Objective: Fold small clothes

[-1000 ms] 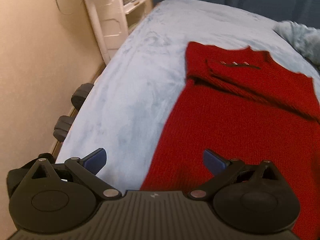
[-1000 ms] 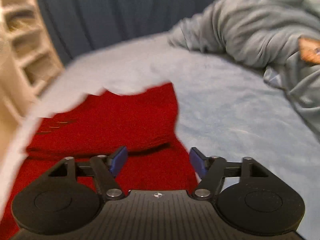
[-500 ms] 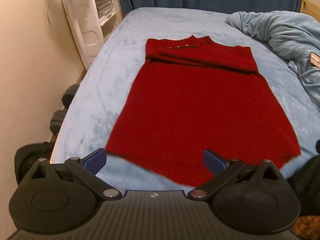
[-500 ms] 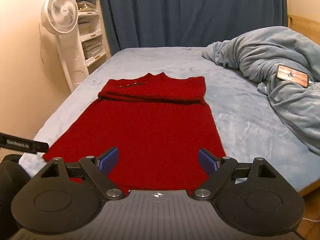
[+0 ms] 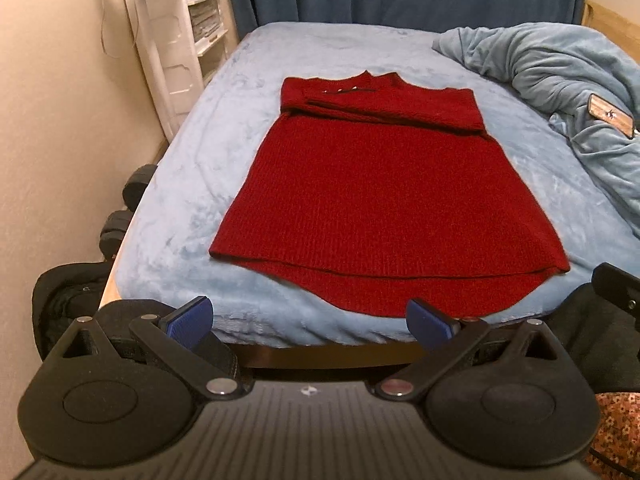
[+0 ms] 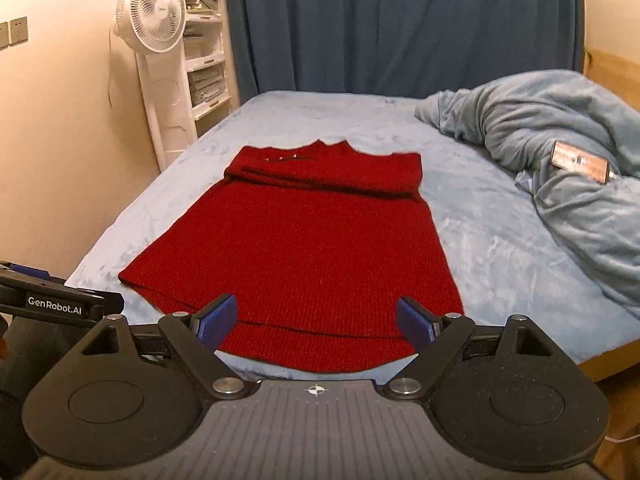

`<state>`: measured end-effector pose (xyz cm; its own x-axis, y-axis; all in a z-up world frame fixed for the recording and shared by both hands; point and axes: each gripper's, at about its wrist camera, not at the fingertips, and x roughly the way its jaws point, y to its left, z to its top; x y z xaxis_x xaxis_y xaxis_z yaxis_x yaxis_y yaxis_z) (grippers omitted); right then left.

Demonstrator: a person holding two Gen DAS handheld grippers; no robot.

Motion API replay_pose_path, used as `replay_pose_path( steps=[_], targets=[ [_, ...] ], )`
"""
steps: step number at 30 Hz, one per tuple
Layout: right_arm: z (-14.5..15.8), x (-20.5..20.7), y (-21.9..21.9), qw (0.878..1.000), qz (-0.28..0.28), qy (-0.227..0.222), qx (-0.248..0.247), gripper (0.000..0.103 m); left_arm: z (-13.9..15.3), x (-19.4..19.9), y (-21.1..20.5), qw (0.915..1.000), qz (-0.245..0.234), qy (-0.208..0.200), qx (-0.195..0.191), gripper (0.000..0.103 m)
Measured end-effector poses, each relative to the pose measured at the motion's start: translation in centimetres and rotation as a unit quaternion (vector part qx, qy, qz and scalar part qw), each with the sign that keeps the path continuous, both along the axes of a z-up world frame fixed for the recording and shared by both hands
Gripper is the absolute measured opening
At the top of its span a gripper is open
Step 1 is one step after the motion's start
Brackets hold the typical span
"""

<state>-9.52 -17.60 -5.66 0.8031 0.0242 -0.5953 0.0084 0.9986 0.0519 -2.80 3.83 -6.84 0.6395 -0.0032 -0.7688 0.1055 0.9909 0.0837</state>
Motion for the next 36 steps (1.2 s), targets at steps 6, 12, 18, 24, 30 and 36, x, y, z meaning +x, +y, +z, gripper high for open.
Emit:
replay_pose_path(
  steps=[6,12,18,24,30,36],
  targets=[
    [0.6,-0.5,0.6,1.0,0.008,-0.011,-0.013,0.087,0.7,-0.4,0.0,0.9999,-0.005,-0.012,-0.005,0.103],
    [0.8,-0.8,0.8,1.0,0.011,-0.009,-0.02,0.087,1.0,-0.5,0.1,0.9998,-0.007,-0.013,-0.013,0.103],
    [0.4,-0.1,0.7,1.0,0.019,-0.003,-0.016,0.087,1.1,-0.2,-0.1,0.9999,0.001,-0.01,-0.009,0.103],
    [-0.5,0.6,0.5,1.0,0.02,0.012,-0.003,0.087,0.1,0.4,-0.4,0.9999,0.001,0.011,0.002,0.103],
    [-1.2,1.4,0.2,1.0,0.011,0.027,0.002,0.087,-1.0,1.3,-0.6,0.9996,-0.002,0.029,0.006,0.103],
    [-1.9,2.3,0.2,0.999,0.015,0.038,0.002,0.087,-2.1,2.2,-0.6,0.9989,0.001,0.047,0.007,0.103]
  ],
)
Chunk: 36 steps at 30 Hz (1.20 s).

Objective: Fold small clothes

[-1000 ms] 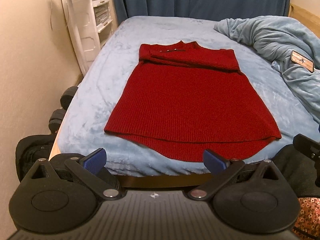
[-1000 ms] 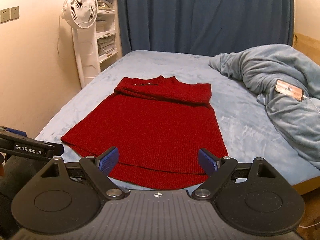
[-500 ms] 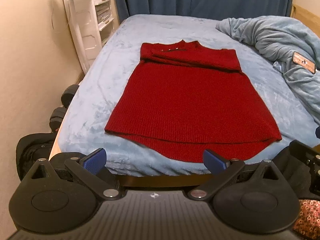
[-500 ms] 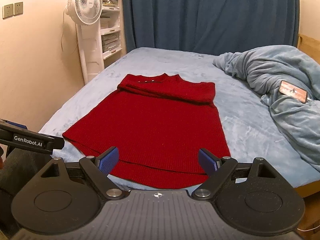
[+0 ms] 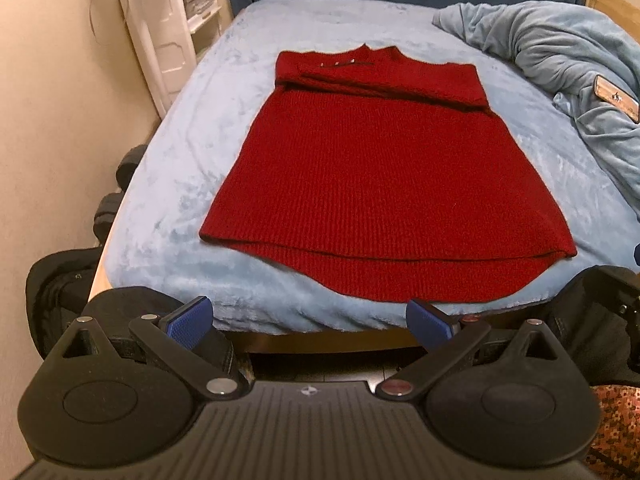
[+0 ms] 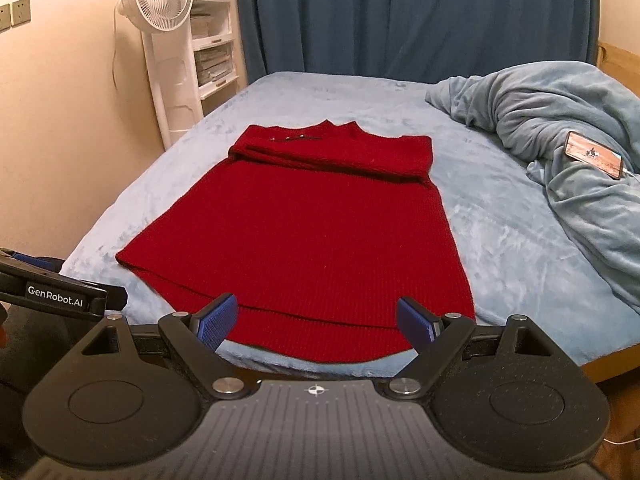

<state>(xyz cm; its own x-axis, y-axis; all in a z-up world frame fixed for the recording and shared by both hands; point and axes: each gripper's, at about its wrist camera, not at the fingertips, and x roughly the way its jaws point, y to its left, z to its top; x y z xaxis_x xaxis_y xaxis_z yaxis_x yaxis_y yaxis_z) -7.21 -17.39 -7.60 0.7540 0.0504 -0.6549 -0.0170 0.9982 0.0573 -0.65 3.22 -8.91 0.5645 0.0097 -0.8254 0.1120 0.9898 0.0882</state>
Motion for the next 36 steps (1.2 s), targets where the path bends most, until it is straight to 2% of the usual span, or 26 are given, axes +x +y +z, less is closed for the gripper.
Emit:
replay_pose_path(
  steps=[5,9,14,17,22,24,27,30,32,33,34,36],
  targets=[
    [-0.7,1.0,-0.3,1.0,-0.007,0.016,0.006,0.087,-1.0,1.1,-0.1,0.9998,0.003,0.018,0.002,0.103],
    [-1.3,2.3,-1.1,1.0,-0.019,0.021,0.007,0.087,-1.2,2.5,0.2,0.9999,-0.001,0.006,0.011,0.103],
    [-2.2,6.0,-4.8,0.998,-0.057,0.018,0.017,0.087,-1.2,7.7,2.8,0.9991,0.025,-0.034,0.005,0.103],
    [-3.7,9.0,-8.8,0.995,-0.089,0.031,0.041,0.088,-2.1,11.7,4.6,0.9981,0.038,-0.047,0.007,0.103],
    [-7.8,15.6,-16.6,0.983,-0.162,0.075,0.039,0.088,-6.0,19.5,7.2,0.9998,0.018,-0.013,-0.003,0.103],
    [-10.1,18.2,-19.8,0.975,-0.182,0.101,0.07,0.088,-8.0,22.3,7.8,0.9999,0.006,0.014,-0.004,0.103],
    [-13.2,21.2,-22.6,0.963,-0.204,0.136,0.112,0.087,-10.5,25.8,8.6,0.9973,0.006,0.064,-0.035,0.103],
    [-15.6,22.7,-23.0,0.956,-0.198,0.156,0.149,0.087,-12.8,27.6,8.3,0.9947,0.009,0.101,-0.02,0.103],
    [-17.1,23.2,-22.1,0.952,-0.177,0.182,0.17,0.088,-13.5,27.7,8.3,0.9945,0.011,0.101,-0.027,0.103],
    [-17.6,22.9,-21.2,0.955,-0.163,0.185,0.164,0.091,-13.6,27.5,8.4,0.9948,0.017,0.096,-0.031,0.103],
    [-17.4,22.6,-20.1,0.964,-0.146,0.173,0.137,0.093,-13.6,27.3,8.5,0.9949,0.019,0.093,-0.033,0.103],
    [-17.4,21.7,-18.2,0.972,-0.1,0.179,0.112,0.093,-13.5,26.6,8.8,0.9942,0.015,0.096,-0.047,0.103]
  ],
)
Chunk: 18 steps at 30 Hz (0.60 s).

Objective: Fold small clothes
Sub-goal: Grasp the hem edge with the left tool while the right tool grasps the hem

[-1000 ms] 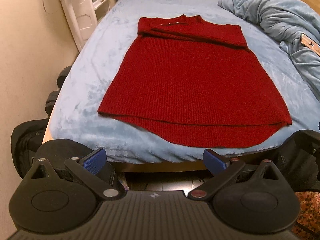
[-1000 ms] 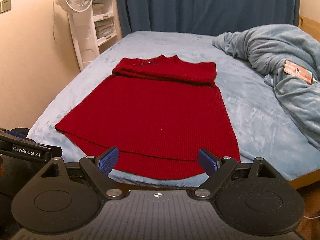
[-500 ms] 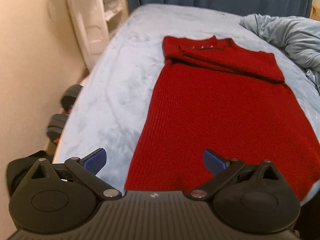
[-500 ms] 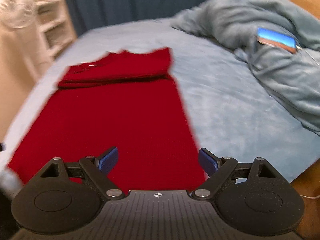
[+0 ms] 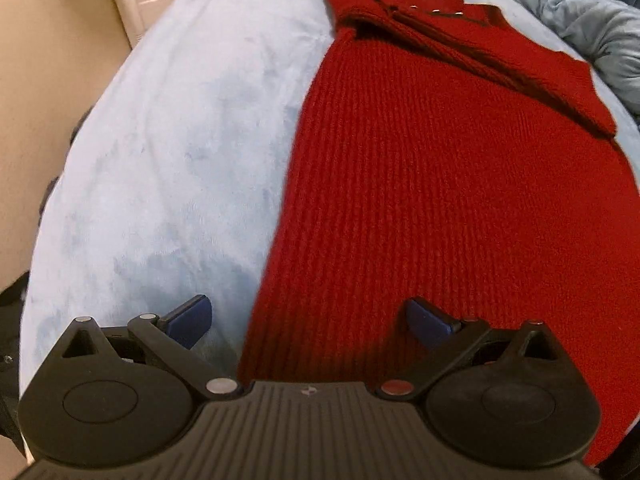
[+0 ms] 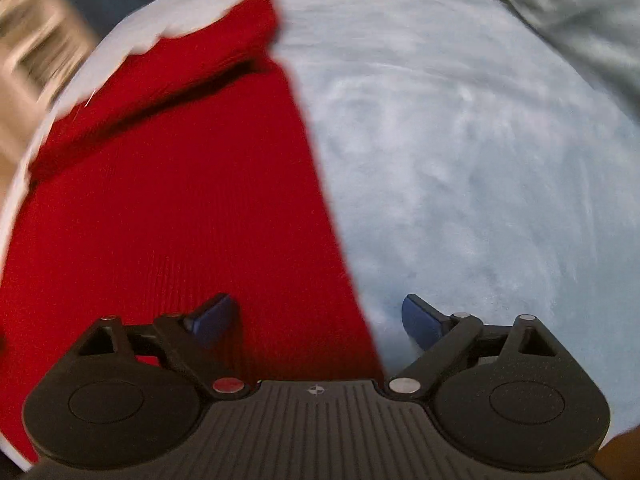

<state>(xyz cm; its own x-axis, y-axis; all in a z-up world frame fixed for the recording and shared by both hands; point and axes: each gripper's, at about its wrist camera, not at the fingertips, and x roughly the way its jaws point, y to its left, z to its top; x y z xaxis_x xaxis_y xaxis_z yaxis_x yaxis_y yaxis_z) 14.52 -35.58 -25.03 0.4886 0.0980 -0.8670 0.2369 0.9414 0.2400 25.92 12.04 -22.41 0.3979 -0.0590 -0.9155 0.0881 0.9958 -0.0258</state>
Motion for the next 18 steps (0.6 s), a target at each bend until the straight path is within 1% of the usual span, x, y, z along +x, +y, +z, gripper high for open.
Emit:
replay_pose_path(
  steps=[1,3,4,5,6,7,8,9,10,11,13,15,18],
  targets=[
    [0.1,-0.6,0.6,1.0,0.014,0.0,0.006,0.092,0.0,-0.2,-0.1,0.9999,-0.007,0.008,-0.012,0.103],
    [0.6,-1.7,0.8,0.999,0.021,0.001,0.04,0.091,0.2,-1.2,-0.3,0.9984,-0.037,0.02,-0.038,0.103],
    [0.8,-2.2,0.7,0.998,0.017,0.003,0.061,0.086,0.2,-1.8,-0.5,0.9972,-0.056,0.025,-0.043,0.103],
    [0.9,-2.6,0.5,0.997,0.011,0.005,0.076,0.081,0.4,-2.3,-0.7,0.9967,-0.068,0.024,-0.037,0.102],
    [1.0,-3.0,0.3,0.997,0.003,0.003,0.08,0.061,0.6,-2.7,-0.9,0.9968,-0.07,0.023,-0.03,0.09],
    [1.2,-3.2,0.2,0.997,-0.005,0.002,0.08,0.032,1.0,-2.9,-1.0,0.9977,-0.061,0.019,-0.023,0.08],
    [1.4,-3.3,-0.2,0.995,-0.012,-0.002,0.097,0.029,1.6,-3.1,-0.8,0.9985,-0.048,0.014,-0.021,0.051],
    [1.7,-3.5,-0.3,0.994,-0.021,-0.006,0.107,0.026,2.4,-3.0,-0.5,0.9989,-0.034,0.011,-0.032,0.02],
    [2.2,-3.5,-0.3,0.994,-0.025,-0.008,0.109,0.025,3.4,-3.0,0.1,0.9979,-0.017,0.011,-0.062,0.02],
    [2.9,-3.3,-0.2,0.994,-0.025,-0.013,0.105,0.025,4.1,-3.1,0.5,0.9967,0.0,0.009,-0.081,0.019],
    [4.9,-3.3,0.2,0.995,-0.025,-0.031,0.096,0.024,5.9,-3.6,0.4,0.9965,0.005,-0.007,-0.083,0.019],
    [7.1,-3.5,0.4,0.994,-0.023,-0.056,0.094,0.023,7.6,-4.4,-0.2,0.9967,0.002,-0.023,-0.078,0.018],
    [10.8,-4.6,0.6,0.991,-0.017,-0.096,0.086,0.022,10.5,-6.3,-0.7,0.9952,0.004,-0.051,-0.083,0.017]
  ],
)
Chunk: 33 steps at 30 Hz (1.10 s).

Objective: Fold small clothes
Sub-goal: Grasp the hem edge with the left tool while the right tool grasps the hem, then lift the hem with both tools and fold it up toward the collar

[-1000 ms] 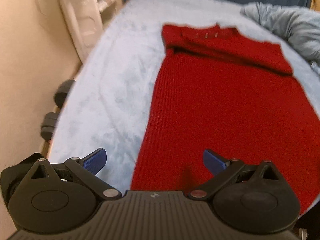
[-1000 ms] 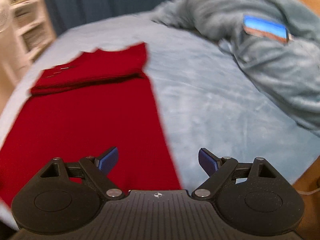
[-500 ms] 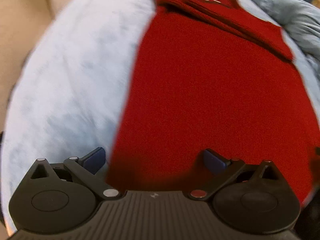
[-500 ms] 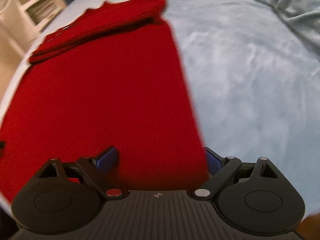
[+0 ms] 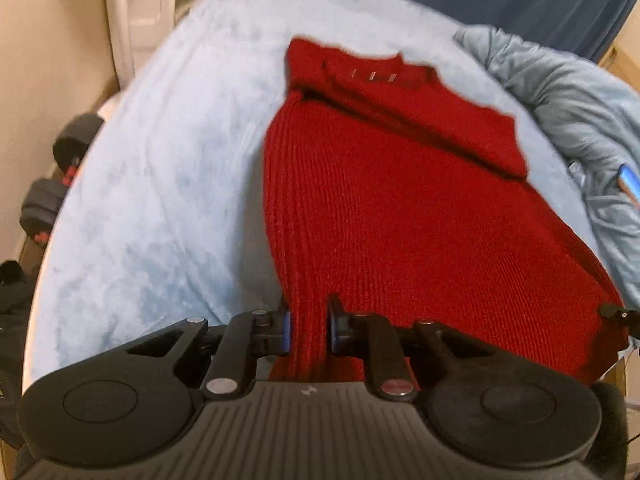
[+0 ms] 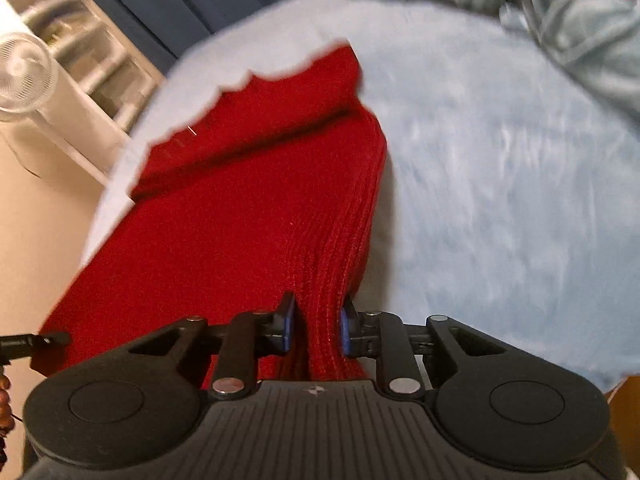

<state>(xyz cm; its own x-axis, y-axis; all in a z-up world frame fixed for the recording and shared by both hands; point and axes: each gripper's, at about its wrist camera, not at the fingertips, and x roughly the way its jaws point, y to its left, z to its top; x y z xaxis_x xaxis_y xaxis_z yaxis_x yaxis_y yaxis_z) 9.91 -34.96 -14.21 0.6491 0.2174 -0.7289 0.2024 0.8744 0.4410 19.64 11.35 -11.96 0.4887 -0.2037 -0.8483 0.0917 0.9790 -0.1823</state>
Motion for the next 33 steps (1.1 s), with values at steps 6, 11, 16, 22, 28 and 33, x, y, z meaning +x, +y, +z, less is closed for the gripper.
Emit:
replay_pose_path(
  steps=[6,11,16,22,28,33],
  targets=[
    [4.1,-5.5,-0.1,0.999,0.0,-0.036,0.006,0.021,3.4,-5.5,1.0,0.9996,-0.003,-0.017,-0.023,0.017],
    [3.3,-12.5,0.4,1.0,-0.001,0.01,0.022,0.022,2.5,-12.8,3.1,0.999,-0.011,0.012,-0.042,0.017],
    [1.5,-15.6,0.1,0.998,-0.02,0.054,0.041,0.022,0.2,-16.0,4.1,0.9977,0.006,0.048,-0.048,0.017],
    [2.8,-11.8,-0.7,0.993,-0.021,0.085,0.076,0.022,0.5,-12.6,4.2,0.9955,0.018,0.066,-0.065,0.017],
    [5.0,-3.6,-3.7,0.989,-0.043,0.07,0.125,0.022,4.4,-3.7,3.6,0.9949,0.028,0.045,-0.085,0.016],
    [5.1,9.9,-5.7,0.984,-0.093,0.067,0.137,0.028,7.3,10.8,1.9,0.9961,0.035,-0.002,-0.081,0.015]
  ],
)
